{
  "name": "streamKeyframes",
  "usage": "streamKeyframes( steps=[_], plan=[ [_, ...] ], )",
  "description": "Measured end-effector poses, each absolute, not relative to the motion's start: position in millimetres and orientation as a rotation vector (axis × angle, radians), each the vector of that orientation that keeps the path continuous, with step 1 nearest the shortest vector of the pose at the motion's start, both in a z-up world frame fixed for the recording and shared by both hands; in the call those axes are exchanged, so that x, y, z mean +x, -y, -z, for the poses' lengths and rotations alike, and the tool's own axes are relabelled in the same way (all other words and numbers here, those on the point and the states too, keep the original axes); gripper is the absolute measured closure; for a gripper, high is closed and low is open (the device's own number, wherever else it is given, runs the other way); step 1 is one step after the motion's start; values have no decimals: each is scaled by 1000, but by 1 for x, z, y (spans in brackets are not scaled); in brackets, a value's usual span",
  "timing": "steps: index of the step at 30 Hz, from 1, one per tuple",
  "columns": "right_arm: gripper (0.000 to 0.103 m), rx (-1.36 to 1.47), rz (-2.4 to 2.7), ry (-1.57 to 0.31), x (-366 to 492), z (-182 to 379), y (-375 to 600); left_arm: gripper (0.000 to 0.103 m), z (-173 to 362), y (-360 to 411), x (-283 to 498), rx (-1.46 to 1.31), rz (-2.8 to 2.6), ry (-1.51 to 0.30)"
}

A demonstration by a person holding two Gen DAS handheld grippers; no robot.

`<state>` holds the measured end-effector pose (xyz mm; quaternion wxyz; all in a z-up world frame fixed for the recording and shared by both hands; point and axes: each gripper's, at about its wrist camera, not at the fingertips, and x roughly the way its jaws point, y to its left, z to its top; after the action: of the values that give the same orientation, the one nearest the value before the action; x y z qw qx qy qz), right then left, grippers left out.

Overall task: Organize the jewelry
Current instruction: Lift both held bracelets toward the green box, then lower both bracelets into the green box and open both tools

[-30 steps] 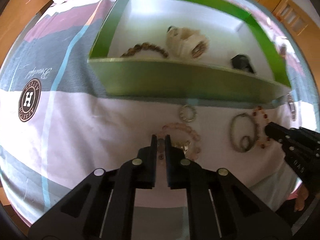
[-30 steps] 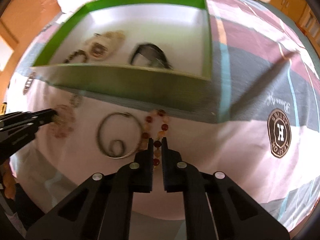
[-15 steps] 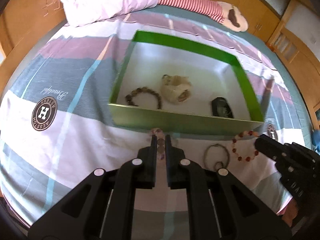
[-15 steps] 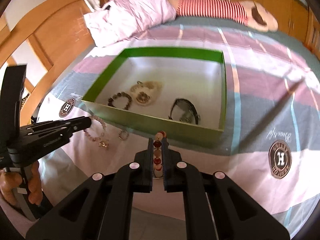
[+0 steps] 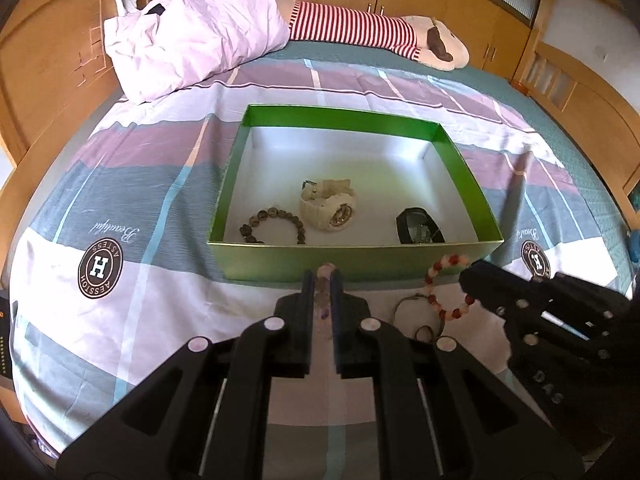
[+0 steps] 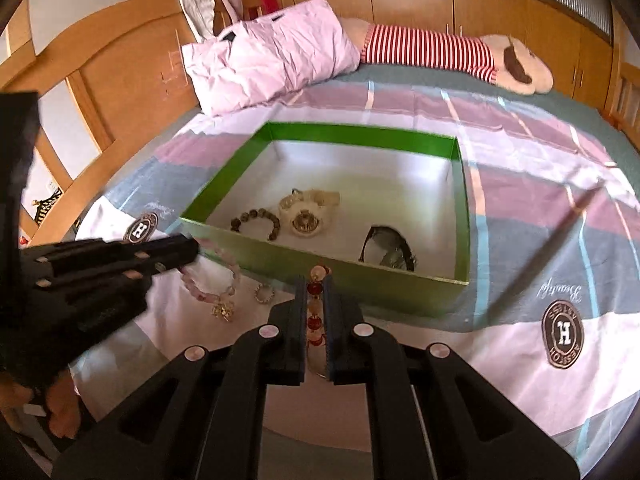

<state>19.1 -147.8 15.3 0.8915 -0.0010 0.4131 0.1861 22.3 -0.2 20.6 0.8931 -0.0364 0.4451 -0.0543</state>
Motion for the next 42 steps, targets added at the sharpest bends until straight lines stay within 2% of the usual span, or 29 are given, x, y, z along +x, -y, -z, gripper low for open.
streamKeyframes(
  steps=[28,36,42],
  plan=[
    [96,6,-388,-842,14,-17,151,95,-15,7,24,-60,101,-939],
    [96,49,-424,-665,-4,-50,156,95,-33,2,17,-101,106,-849],
    [96,81,-405,-739,7,-39,161,95,-28,-11,23,-172,126,-891]
  ],
)
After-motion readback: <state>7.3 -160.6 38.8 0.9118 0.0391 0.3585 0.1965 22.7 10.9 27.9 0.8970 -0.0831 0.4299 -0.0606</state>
